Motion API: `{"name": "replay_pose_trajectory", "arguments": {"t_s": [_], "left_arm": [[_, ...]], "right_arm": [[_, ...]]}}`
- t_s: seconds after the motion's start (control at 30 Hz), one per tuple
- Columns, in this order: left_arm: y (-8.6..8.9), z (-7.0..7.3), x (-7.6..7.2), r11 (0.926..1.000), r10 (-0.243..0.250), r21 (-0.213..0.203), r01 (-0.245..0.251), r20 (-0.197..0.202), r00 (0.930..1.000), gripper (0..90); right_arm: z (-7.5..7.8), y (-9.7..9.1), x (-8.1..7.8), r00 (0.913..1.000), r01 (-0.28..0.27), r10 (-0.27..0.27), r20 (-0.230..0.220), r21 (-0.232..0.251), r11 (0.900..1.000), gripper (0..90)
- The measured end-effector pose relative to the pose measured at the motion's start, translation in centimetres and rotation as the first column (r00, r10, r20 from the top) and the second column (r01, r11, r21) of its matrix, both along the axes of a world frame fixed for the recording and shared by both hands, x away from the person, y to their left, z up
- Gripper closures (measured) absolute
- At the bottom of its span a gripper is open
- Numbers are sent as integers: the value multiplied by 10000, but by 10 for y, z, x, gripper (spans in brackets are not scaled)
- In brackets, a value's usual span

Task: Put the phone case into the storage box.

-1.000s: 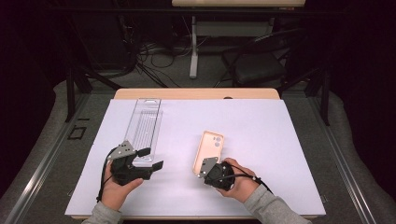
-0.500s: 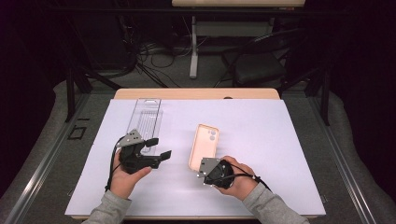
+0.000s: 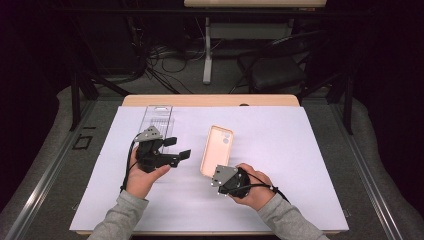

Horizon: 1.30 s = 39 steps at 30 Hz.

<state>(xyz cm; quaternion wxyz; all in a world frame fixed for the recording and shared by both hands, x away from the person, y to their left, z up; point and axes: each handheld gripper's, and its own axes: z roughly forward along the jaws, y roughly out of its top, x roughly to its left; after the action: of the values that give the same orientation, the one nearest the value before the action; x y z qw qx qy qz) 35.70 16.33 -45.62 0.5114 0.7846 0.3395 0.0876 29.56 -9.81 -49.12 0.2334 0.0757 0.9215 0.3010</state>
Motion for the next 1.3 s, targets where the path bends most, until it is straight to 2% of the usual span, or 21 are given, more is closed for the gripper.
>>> {"name": "replay_pose_trajectory", "arguments": {"t_s": [0.2, 0.3, 0.47, 0.67, 0.77, 0.87, 1.07, 1.3], "left_arm": [[-3, 6, 12, 9997, -16, -248, 3, -523, 9986, 236], [-6, 8, 16, 9998, 18, -215, -31, -604, 9982, 235], [-10, 7, 20, 9986, -71, -534, 26, -834, 9965, 232], [-12, 6, 20, 9981, -253, -589, 183, -1205, 9924, 233], [-12, 5, 19, 9973, -388, -664, 298, -1384, 9896, 234], [-12, 4, 17, 9967, -465, -736, 356, -1521, 9873, 241], [-14, 2, 15, 9957, -703, -726, 578, -1836, 9805, 281], [-19, 1, 12, 9965, -679, -614, 566, -2007, 9773, 327]], "right_arm": [[3, 2, 3, 9996, 146, -149, 254, 121, 9998, 877], [5, 3, 5, 9992, 117, -121, 383, 105, 9999, 876], [5, 5, 4, 9984, 212, -222, 527, 197, 9996, 877], [6, 6, 1, 9965, 180, -199, 812, 236, 9996, 877], [5, 6, -1, 9948, 80, -84, 1015, 49, 10000, 877], [4, 8, -5, 9948, 210, -220, 991, 109, 9997, 877], [3, 10, -7, 9939, 6, -4, 1107, -22, 10000, 877], [2, 12, -11, 9919, -112, 115, 1265, -34, 9999, 876]]}}
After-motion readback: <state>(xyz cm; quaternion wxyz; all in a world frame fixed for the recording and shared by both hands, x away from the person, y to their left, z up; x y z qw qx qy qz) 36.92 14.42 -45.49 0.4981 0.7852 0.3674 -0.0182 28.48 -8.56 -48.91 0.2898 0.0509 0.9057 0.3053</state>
